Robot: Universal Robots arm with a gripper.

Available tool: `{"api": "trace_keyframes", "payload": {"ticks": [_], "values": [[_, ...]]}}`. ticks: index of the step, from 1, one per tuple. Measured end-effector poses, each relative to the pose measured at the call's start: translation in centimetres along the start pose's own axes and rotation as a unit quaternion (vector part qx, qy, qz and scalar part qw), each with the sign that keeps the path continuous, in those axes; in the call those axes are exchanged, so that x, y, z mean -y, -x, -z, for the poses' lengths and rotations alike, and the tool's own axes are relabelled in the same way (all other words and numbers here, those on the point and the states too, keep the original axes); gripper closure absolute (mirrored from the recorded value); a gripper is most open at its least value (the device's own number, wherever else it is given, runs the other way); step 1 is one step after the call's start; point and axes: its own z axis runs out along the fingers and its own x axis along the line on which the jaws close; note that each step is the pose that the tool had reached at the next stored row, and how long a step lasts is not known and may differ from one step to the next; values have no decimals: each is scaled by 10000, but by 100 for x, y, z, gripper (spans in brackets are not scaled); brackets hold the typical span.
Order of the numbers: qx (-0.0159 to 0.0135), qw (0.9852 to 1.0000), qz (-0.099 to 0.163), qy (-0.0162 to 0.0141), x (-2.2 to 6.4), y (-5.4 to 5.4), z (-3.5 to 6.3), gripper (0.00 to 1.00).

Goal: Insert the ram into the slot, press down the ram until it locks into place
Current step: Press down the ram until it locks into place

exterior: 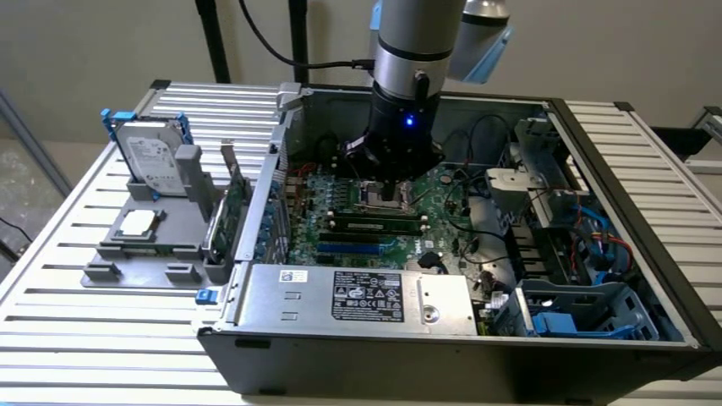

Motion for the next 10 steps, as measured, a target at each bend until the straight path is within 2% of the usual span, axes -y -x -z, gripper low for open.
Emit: {"api": "trace_keyframes", "payload": {"ticks": [5, 10], "values": [[11, 9991, -418, 8, 0, 0, 0, 89], [12, 9990, -446, 19, 0, -1, 0, 89]]}}
